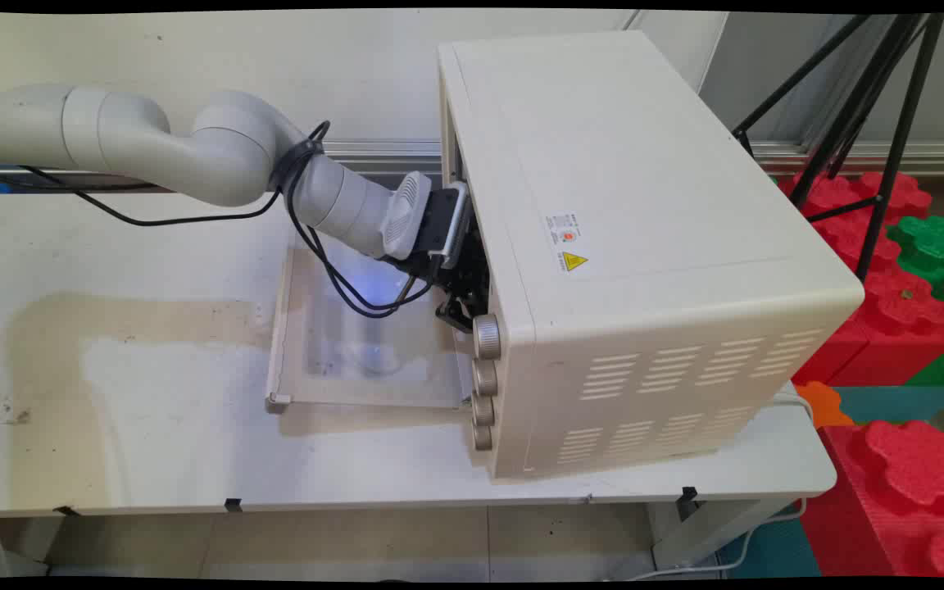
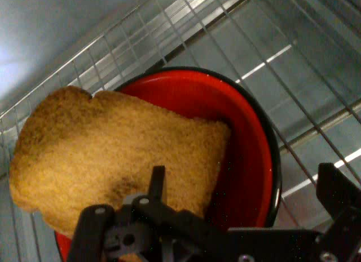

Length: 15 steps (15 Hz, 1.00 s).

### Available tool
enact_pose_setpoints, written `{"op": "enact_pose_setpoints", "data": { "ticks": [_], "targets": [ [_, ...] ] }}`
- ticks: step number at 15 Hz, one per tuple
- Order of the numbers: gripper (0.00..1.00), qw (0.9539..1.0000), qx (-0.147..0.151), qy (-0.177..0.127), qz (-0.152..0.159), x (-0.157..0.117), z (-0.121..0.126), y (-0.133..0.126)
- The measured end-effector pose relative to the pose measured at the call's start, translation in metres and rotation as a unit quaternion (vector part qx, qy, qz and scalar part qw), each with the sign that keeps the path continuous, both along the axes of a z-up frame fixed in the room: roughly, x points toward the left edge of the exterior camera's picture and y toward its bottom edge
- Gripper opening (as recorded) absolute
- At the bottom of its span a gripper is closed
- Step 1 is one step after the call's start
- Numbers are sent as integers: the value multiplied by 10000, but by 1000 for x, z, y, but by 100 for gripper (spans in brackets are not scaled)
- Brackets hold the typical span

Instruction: Close the oven

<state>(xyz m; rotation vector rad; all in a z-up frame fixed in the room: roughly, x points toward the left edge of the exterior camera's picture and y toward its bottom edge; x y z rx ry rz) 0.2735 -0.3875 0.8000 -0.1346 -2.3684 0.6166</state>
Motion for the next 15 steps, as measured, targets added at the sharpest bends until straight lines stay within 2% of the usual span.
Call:
{"op": "enact_pose_setpoints", "data": {
  "ticks": [8, 15],
  "targets": [
    [100, 9995, 56, 214, 225, 10, 15, 9],
    [100, 9983, 122, 402, 414, 30, 36, 29]
  ]
}}
